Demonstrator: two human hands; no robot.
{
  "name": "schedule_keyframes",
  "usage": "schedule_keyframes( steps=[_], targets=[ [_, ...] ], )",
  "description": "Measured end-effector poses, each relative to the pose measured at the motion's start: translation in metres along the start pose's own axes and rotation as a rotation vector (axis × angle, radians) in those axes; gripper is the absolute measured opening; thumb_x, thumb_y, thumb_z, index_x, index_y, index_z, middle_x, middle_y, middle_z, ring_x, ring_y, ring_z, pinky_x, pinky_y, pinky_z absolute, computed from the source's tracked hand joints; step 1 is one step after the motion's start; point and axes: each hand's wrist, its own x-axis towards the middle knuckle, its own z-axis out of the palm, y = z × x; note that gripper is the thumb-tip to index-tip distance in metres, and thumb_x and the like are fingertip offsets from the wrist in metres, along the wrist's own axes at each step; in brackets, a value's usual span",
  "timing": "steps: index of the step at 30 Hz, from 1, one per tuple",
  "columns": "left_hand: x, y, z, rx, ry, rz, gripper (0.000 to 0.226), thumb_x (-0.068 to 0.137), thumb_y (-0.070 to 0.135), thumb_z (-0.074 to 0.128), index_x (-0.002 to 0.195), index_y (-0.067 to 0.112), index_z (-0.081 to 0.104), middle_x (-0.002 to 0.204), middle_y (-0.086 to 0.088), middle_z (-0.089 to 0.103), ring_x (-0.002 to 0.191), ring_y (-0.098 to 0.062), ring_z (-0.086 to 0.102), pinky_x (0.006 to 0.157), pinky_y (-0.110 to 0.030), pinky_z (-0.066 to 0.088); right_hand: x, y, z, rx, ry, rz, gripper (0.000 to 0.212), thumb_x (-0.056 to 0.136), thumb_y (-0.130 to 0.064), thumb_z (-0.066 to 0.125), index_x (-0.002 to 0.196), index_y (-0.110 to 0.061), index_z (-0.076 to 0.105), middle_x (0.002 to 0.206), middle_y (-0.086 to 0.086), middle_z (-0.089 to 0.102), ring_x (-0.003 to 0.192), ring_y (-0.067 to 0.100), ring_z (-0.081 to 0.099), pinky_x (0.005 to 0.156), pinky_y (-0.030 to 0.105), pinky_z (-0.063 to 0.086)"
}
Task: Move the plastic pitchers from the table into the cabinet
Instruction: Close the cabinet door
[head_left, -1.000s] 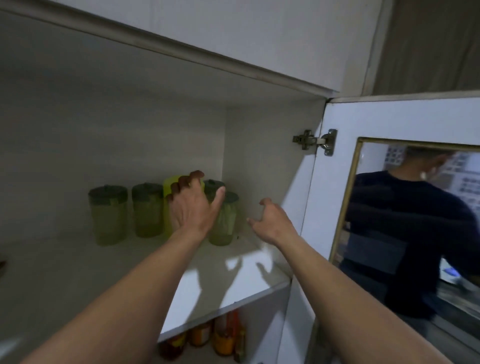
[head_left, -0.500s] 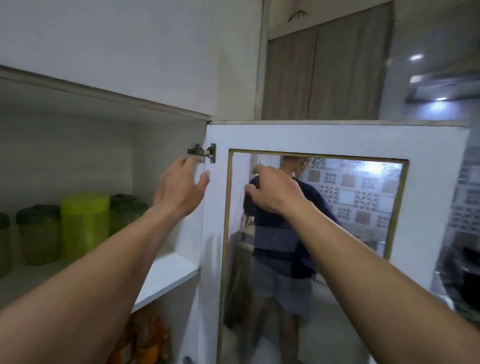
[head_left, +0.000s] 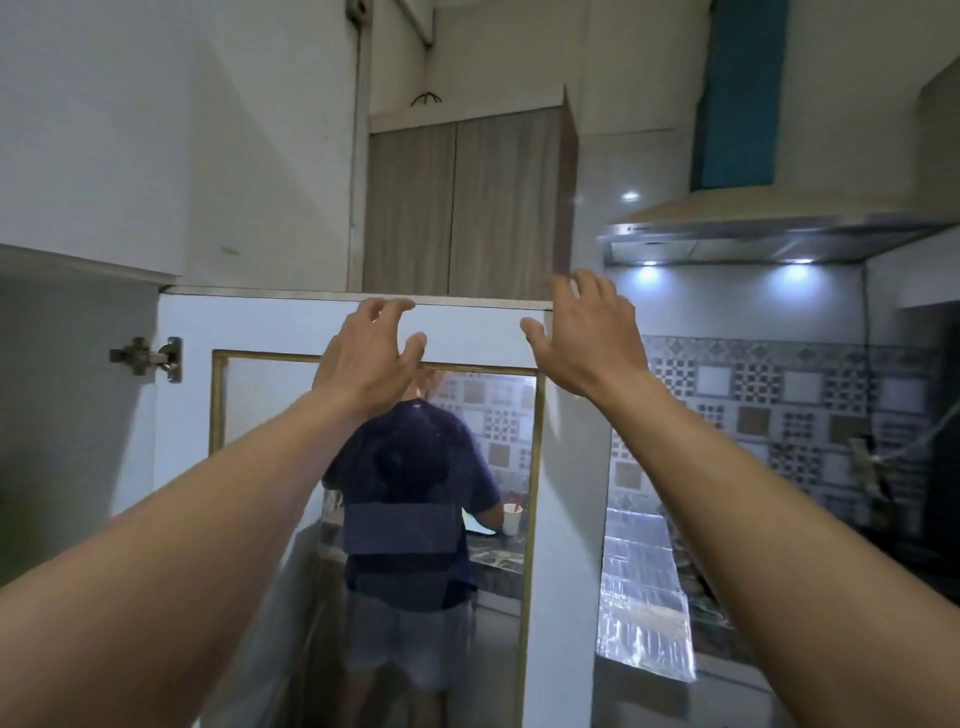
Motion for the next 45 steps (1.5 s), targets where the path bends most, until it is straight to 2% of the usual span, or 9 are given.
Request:
schedule_keyframes(
  steps=[5,9,15,25,29,33,38,41,45],
  targets=[
    [0.033,0.047,0.041,0.086,-0.047,0.082,0.051,0.101,0.043,0.032,0.148,0.025,0.036,0.156,-0.01,0.033,0.141,-0.031,0.034,0.11,-0.054,0.033,0.013,0.061,0.009,0.0,-0.098,0.091,0.063,0.1,-0.055,0.033,0.149,-0.017,0.038,0.155,0.016,0.037,0.148,0.034,0.022,0.117,0.061,0.02],
    [0.045,0.067,0.068,0.201,-0.086,0.08,0.052,0.101,0.044,0.024,0.151,0.028,0.026,0.158,-0.007,0.028,0.149,-0.031,0.015,0.112,-0.067,0.012,0.019,0.089,0.019,0.18,-0.232,0.121,0.06,0.101,-0.056,0.029,0.141,-0.014,0.045,0.146,0.016,0.049,0.138,0.037,0.038,0.11,0.057,0.033],
    [0.048,0.073,0.071,0.23,-0.079,0.049,0.05,0.101,0.045,0.025,0.147,0.027,0.03,0.153,-0.008,0.034,0.147,-0.03,0.02,0.111,-0.068,0.017,0.019,0.097,0.024,0.456,-0.202,0.103,0.045,0.104,-0.041,0.028,0.128,-0.012,0.052,0.126,0.015,0.063,0.117,0.039,0.053,0.092,0.048,0.046],
    [0.013,0.1,0.024,0.158,-0.185,-0.002,0.053,0.101,0.047,0.017,0.153,0.037,0.018,0.162,-0.009,0.019,0.151,-0.028,0.008,0.112,-0.068,0.012,-0.002,0.082,-0.033,0.38,-0.166,-0.009,0.031,0.101,-0.029,0.033,0.097,-0.012,0.059,0.101,0.005,0.06,0.104,0.034,0.054,0.083,0.042,0.045],
    [-0.013,0.122,-0.009,-0.057,-0.151,-0.061,0.059,0.1,0.057,0.015,0.151,0.032,0.03,0.161,-0.005,0.024,0.15,-0.026,0.016,0.116,-0.058,0.019,-0.019,0.069,-0.074,0.43,-0.198,-0.08,0.03,0.101,-0.026,0.037,0.098,-0.011,0.062,0.095,0.005,0.063,0.089,0.027,0.058,0.071,0.035,0.041],
    [-0.038,0.145,-0.061,-0.235,-0.042,-0.12,0.065,0.1,0.058,0.017,0.136,0.018,0.055,0.142,-0.011,0.053,0.13,-0.03,0.047,0.107,-0.045,0.037,-0.038,0.04,-0.125,0.49,-0.225,-0.155,0.026,0.1,-0.027,0.043,0.093,-0.013,0.064,0.091,0.004,0.065,0.078,0.019,0.058,0.059,0.029,0.038],
    [-0.083,0.14,-0.13,-0.257,0.013,-0.206,0.072,0.095,0.064,0.016,0.126,0.02,0.064,0.129,-0.009,0.063,0.117,-0.03,0.056,0.097,-0.04,0.041,-0.069,-0.008,-0.184,0.778,-0.296,-0.206,0.047,0.105,-0.039,0.038,0.074,-0.011,0.057,0.08,0.003,0.062,0.072,0.017,0.055,0.068,0.034,0.04],
    [-0.102,0.129,-0.176,-0.382,0.024,-0.268,0.071,0.092,0.066,0.019,0.121,0.024,0.068,0.132,-0.007,0.063,0.121,-0.025,0.054,0.101,-0.036,0.037,-0.082,-0.042,-0.199,0.988,-0.38,-0.203,0.063,0.105,-0.046,0.032,0.099,0.004,0.07,0.103,0.009,0.074,0.096,0.022,0.067,0.094,0.043,0.046],
    [-0.135,0.115,-0.248,-0.542,0.018,-0.391,0.08,0.09,0.073,0.017,0.129,0.022,0.064,0.139,-0.002,0.059,0.125,-0.018,0.052,0.108,-0.043,0.032,-0.102,-0.109,-0.208,1.235,-0.508,-0.265,0.058,0.107,-0.048,0.026,0.127,-0.015,0.069,0.128,-0.001,0.069,0.108,0.004,0.064,0.097,0.028,0.044]
  ],
)
